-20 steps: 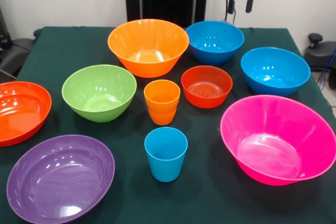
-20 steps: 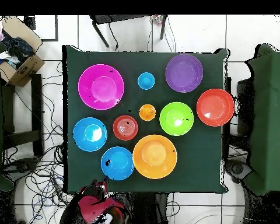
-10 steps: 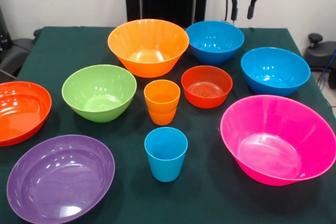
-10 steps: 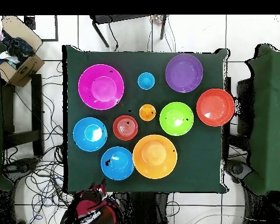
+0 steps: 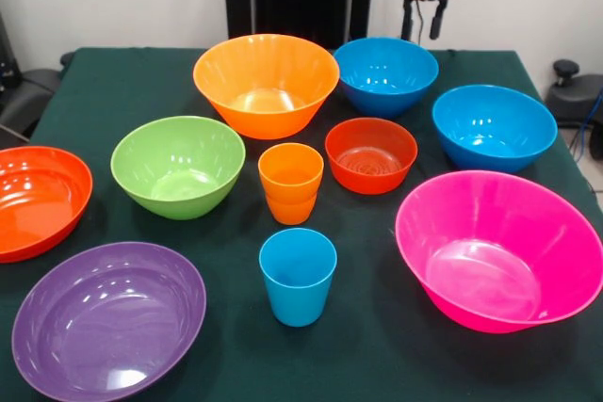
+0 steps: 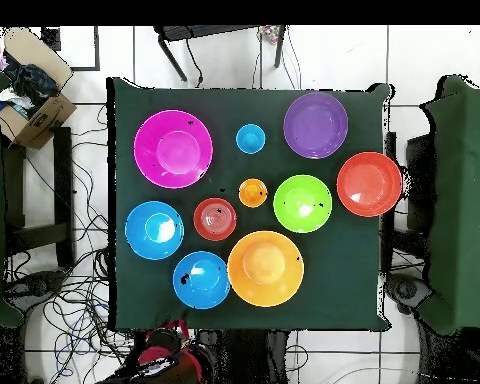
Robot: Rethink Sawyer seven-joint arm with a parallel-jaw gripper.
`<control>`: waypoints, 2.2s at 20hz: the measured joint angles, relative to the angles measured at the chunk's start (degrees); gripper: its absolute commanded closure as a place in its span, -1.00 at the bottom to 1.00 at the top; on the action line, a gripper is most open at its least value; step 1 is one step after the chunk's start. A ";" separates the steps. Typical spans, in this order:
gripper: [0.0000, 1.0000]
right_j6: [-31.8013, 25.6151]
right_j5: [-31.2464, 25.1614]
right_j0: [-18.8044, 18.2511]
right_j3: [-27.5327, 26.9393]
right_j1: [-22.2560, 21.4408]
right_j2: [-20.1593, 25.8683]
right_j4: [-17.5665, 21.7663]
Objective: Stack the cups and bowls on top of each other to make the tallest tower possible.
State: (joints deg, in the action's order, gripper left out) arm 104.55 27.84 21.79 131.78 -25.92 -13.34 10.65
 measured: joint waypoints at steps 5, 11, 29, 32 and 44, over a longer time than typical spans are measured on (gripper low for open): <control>-1.00 0.00 0.00 -0.41 -0.02 0.07 -1.79 0.00; -1.00 0.00 0.66 0.71 -0.79 1.88 -3.40 -0.01; -1.00 0.00 1.45 1.67 -1.33 -2.33 -4.08 0.45; -1.00 0.00 1.23 1.66 -1.31 -4.68 -4.08 0.50; -1.00 0.00 -0.57 1.63 -1.30 -7.75 -4.09 0.51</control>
State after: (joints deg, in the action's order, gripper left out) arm 104.55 27.26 23.42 130.48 -33.67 -17.43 11.16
